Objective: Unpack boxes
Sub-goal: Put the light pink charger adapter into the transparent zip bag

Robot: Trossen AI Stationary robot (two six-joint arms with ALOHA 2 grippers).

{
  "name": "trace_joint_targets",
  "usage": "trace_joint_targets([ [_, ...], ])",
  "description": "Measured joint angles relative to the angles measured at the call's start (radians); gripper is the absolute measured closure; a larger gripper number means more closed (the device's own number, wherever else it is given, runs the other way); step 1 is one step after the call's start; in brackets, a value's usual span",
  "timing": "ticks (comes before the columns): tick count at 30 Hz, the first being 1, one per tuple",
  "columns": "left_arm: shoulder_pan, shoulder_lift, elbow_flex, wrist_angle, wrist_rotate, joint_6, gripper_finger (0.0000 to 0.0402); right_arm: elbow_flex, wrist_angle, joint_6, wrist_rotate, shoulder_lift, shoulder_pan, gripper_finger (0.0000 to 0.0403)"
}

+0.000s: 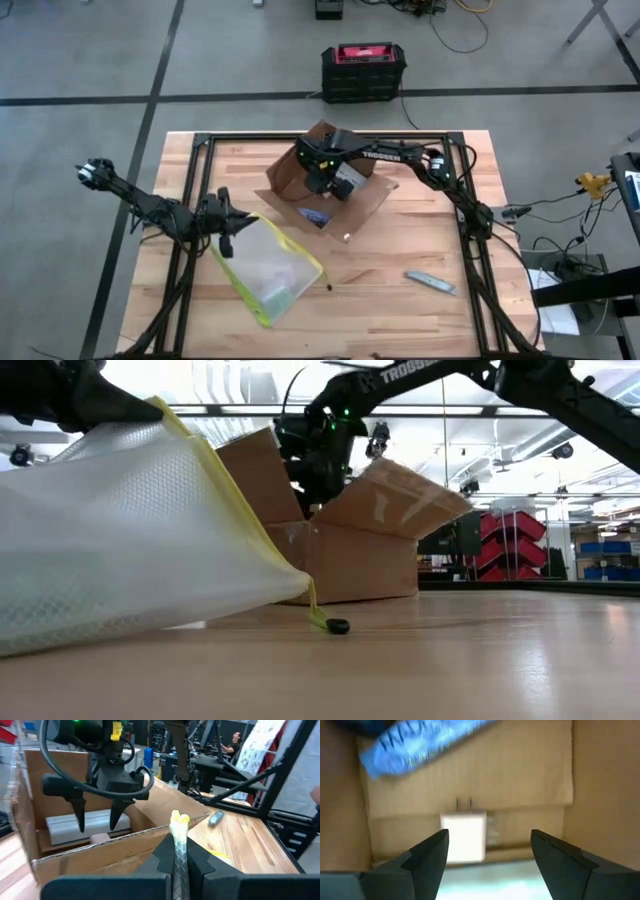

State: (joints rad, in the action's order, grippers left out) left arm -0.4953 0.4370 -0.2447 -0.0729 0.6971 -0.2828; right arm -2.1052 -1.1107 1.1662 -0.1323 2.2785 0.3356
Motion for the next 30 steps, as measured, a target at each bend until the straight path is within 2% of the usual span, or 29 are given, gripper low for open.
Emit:
trace_joint_targets([
  [3, 0.0, 0.0, 0.0, -0.005, 0.008, -0.011, 0.0401, 0.001, -0.018, 0.002, -0.046, 0.025, 0.031, 0.0128],
  [7, 0.0, 0.0, 0.0, -0.004, 0.033, -0.018, 0.0401, 0.002, -0.056, 0.007, -0.181, 0.033, 0.057, 0.013],
  [10, 0.0, 0.0, 0.0, -0.004, 0.063, -0.019, 0.0401, 0.0, -0.073, 0.03, -0.207, 0.033, 0.057, 0.0136],
  [17, 0.001, 0.001, 0.0, -0.005, 0.066, -0.041, 0.0401, 0.0, -0.064, 0.053, -0.208, 0.061, 0.06, 0.0141],
  [22, 0.001, 0.007, 0.0, -0.005, 0.066, -0.049, 0.0401, 0.011, -0.066, 0.042, -0.206, 0.08, 0.055, 0.013],
  [30, 0.001, 0.01, 0.0, -0.005, 0.063, -0.052, 0.0401, 0.024, -0.146, 0.003, -0.104, 0.083, 0.035, 0.0126],
])
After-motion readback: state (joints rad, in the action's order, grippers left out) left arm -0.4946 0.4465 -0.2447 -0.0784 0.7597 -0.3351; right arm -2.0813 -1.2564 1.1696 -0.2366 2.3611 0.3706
